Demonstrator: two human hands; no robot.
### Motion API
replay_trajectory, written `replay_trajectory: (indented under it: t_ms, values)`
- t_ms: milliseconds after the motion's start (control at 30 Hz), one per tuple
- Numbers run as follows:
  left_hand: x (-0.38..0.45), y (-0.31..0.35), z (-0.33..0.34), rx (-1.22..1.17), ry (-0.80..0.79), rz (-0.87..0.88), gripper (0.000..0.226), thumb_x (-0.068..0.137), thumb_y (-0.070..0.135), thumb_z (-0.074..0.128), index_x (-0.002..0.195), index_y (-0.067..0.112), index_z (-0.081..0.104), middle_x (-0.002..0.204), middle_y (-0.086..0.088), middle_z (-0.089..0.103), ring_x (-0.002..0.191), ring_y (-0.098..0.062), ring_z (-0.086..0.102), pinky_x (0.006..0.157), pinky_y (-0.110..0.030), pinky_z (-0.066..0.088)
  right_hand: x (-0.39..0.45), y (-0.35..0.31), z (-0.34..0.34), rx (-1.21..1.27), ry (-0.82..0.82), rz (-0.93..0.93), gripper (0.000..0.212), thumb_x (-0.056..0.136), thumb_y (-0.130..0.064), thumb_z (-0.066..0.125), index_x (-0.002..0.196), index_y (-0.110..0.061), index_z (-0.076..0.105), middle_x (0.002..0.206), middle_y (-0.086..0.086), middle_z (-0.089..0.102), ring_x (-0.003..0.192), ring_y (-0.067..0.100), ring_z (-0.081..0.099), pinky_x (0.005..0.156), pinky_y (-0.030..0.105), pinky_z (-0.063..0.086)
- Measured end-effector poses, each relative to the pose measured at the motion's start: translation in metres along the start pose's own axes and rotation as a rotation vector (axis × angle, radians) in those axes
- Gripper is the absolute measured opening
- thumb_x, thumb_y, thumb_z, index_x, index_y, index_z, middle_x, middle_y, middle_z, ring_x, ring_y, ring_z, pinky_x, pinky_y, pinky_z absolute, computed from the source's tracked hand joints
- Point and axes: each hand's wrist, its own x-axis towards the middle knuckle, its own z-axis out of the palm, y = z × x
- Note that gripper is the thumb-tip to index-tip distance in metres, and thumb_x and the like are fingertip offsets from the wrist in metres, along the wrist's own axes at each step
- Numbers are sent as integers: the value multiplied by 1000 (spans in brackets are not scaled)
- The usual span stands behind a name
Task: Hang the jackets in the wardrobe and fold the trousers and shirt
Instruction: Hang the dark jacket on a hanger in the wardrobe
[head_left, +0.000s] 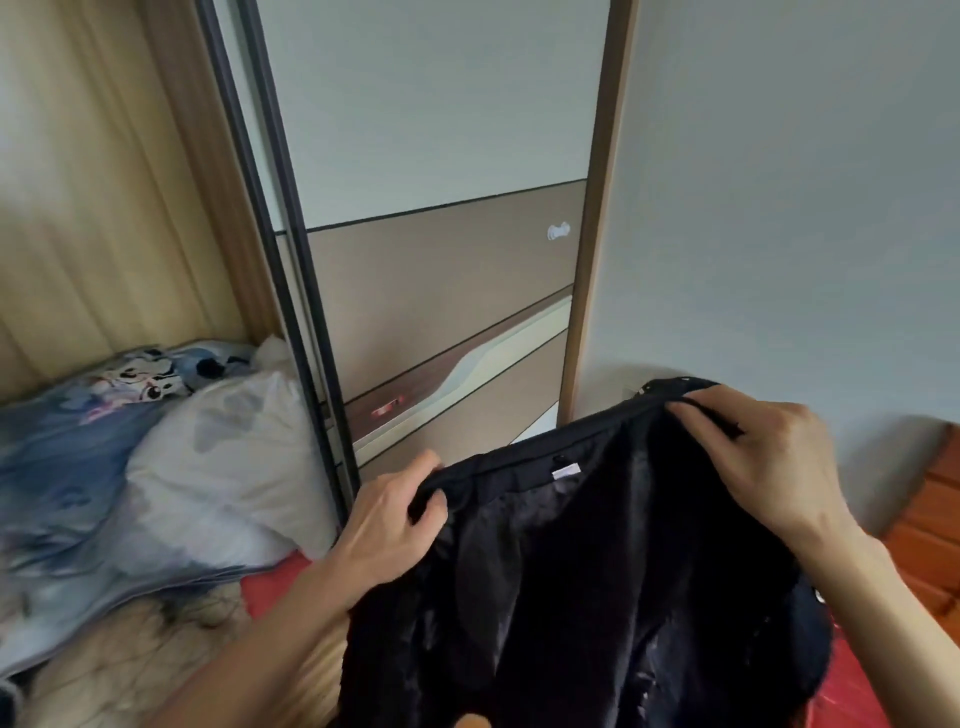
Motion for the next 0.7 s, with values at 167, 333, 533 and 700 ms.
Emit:
replay_trajectory:
  t_ms: [167,333,533,700]
  values:
    - [3,4,-40,18,128,-138,69,93,81,42,91,15,64,74,-2,61,69,-18,59,76,-40,50,46,13,33,192,-284,-26,35,101,-57,57,80,-31,68,66,-13,64,64,11,61,64,39,50]
    - [-6,13,-102,58,275,-195,41,103,57,49,74,28,51,64,8,51,61,-6,52,60,-27,39,80,-12,78,518,-518,-135,30,97,-45,64,69,-36,60,61,-10,58,57,7,52,60,21,44]
    - [-32,27,-160,175,389,-300,24,107,42,51,89,33,64,80,11,65,79,-9,64,70,-26,45,107,-71,126,657,-564,-302,26,104,-44,48,82,-31,55,70,-9,59,67,14,58,65,22,42]
    - [-50,32,-199,208,389,-405,35,105,46,50,87,19,65,82,0,65,78,-18,63,76,-46,50,123,-117,160,754,-526,-333,35,104,-44,47,82,-18,54,69,4,54,66,22,54,68,35,45]
